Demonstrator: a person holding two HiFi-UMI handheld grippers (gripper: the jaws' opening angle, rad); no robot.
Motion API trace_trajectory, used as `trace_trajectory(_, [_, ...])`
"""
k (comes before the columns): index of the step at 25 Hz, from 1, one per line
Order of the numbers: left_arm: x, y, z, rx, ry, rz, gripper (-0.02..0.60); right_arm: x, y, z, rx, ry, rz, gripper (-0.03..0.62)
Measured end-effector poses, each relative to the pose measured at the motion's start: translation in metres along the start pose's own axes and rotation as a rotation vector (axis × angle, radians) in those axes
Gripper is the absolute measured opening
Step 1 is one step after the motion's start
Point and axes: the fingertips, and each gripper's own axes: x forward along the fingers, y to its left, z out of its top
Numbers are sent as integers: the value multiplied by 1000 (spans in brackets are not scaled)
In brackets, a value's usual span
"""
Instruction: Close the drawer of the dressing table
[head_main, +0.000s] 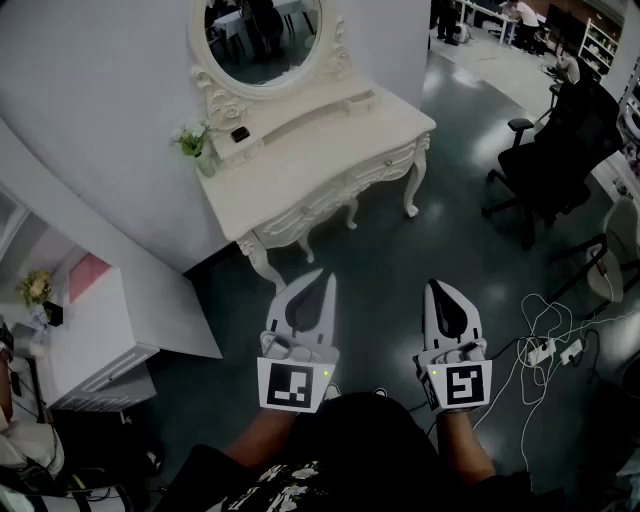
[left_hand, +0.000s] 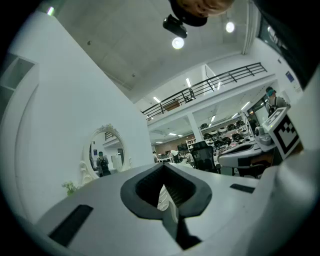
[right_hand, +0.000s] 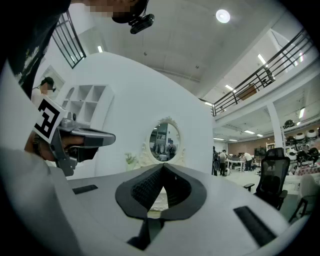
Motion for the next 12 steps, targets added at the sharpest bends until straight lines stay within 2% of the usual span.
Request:
trace_trajectory(7, [1, -6, -3, -8, 11, 10, 2, -4, -5, -1, 48, -17, 13, -3])
trace_trajectory(12, [2, -17, -3, -5, 20, 25, 2, -12, -16, -6, 24, -12, 15, -3])
